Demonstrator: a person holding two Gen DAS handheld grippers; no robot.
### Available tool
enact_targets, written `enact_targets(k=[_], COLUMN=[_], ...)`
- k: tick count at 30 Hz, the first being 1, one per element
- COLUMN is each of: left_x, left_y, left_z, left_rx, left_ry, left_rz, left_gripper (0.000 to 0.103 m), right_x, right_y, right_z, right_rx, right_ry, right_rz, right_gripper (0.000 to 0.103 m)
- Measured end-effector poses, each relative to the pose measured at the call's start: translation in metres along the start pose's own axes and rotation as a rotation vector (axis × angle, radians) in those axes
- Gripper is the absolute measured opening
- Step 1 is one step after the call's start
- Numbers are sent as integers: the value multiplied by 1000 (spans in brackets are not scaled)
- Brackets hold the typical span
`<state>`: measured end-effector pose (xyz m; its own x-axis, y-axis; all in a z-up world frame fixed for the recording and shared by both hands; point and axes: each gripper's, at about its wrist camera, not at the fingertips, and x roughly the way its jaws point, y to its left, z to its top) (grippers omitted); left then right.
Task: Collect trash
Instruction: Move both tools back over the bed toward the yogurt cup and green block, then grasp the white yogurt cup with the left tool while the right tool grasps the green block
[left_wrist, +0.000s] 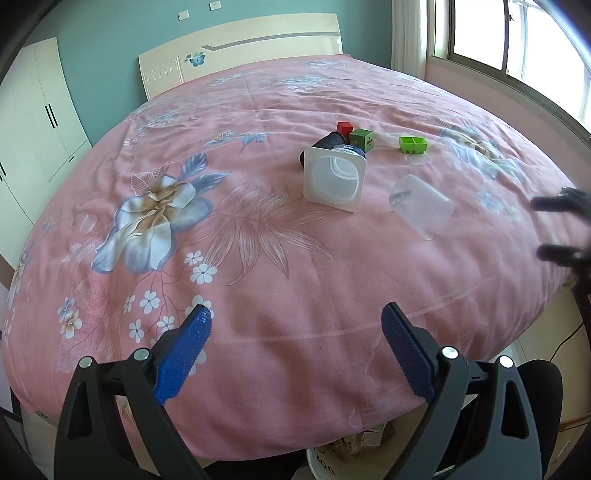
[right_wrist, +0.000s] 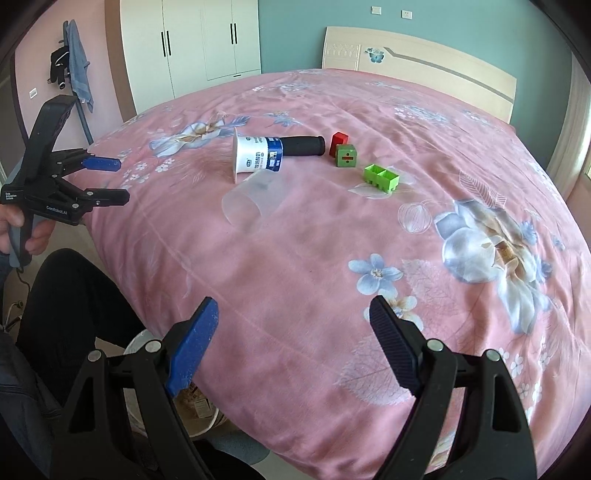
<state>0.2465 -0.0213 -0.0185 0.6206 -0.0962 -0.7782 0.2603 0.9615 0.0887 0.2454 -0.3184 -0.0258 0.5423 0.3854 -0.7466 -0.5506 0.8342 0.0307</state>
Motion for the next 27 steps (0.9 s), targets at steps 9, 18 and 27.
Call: enact_targets(k=[9, 18, 27], left_x=[23, 55, 85], left_y=[-9, -9, -6], left_z=[29, 55, 77], left_rx=[32, 39, 35], left_ry=[0, -3, 16], left_rz=[-22, -20, -60], left_gripper=[95, 95, 95], right_x=[21, 45, 67], right_y=[-31, -62, -78], right_z=[20, 44, 62], right_rx=[-53, -77, -101], right_ry=[25, 54, 77], right_rz=[32, -14, -18], right_gripper=[83, 83, 83])
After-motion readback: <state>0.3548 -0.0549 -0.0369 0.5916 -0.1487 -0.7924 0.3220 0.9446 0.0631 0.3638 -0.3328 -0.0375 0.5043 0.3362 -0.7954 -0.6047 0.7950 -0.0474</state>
